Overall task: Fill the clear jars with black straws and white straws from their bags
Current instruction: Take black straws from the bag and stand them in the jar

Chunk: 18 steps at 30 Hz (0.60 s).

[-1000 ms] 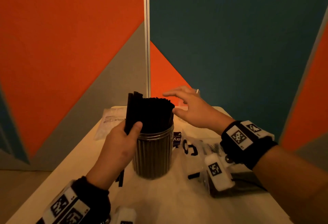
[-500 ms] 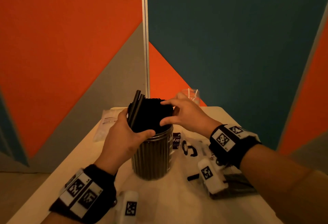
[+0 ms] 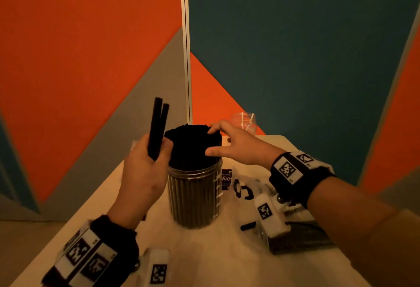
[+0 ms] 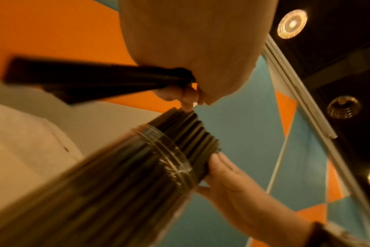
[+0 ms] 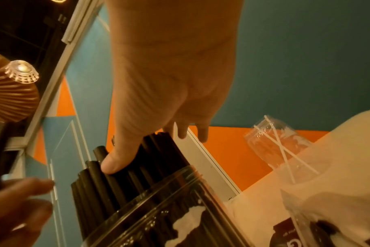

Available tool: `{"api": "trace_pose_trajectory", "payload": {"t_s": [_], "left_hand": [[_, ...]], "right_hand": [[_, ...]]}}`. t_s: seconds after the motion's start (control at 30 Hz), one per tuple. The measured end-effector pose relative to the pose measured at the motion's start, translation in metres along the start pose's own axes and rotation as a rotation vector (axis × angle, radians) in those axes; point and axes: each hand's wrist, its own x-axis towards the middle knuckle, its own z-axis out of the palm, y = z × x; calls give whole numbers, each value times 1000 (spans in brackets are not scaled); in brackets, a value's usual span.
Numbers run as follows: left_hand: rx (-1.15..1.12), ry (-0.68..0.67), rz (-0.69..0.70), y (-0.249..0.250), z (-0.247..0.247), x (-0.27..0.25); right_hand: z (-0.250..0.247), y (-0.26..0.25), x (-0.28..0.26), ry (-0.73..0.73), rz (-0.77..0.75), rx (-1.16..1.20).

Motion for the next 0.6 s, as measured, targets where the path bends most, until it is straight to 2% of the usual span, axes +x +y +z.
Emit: {"api": "trace_pose_trajectory", "payload": {"t_s": [0.1, 0.23, 0.43, 0.6], "left_hand": [[-348, -61, -63, 26, 15, -4], [-541, -121, -37, 57, 35, -3], [-622, -100, 89, 88, 54, 18], [-518, -164, 234, 88, 61, 24]], "right_hand": [[5, -2, 3, 35, -6, 126], [4, -5, 4, 54, -59, 81], [-2, -17, 2, -45, -67, -51], [-3, -21, 4, -84, -65, -108]]}}
